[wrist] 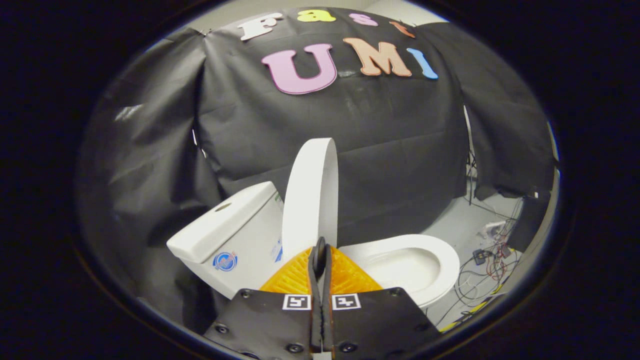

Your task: Open the toilet lid.

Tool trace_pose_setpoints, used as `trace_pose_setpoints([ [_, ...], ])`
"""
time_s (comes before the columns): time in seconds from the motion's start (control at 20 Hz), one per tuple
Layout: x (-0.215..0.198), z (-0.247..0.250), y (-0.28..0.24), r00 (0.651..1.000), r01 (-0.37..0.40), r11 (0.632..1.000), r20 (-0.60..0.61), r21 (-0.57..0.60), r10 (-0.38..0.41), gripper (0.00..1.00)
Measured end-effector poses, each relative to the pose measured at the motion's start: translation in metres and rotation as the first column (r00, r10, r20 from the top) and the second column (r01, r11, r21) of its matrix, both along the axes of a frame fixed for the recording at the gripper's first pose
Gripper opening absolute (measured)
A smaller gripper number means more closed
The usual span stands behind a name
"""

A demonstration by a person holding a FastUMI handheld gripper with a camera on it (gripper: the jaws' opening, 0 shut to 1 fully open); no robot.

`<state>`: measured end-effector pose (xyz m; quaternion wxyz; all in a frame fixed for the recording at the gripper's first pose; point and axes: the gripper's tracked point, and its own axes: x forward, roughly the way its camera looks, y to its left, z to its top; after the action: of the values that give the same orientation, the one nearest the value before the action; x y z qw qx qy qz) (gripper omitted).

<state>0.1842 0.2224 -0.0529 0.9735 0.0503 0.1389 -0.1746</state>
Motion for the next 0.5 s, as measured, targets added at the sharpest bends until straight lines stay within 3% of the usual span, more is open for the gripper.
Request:
trace_pose_setpoints([
  [0.25,0.018,0.002,0.028,0.999,-0.035,0.998,-0.018,-0.06,0.034,0.01],
  [0.5,0.032,0.001,0.054,0.999,-0.018,0.993,-0.038,-0.119,0.013,0.01],
])
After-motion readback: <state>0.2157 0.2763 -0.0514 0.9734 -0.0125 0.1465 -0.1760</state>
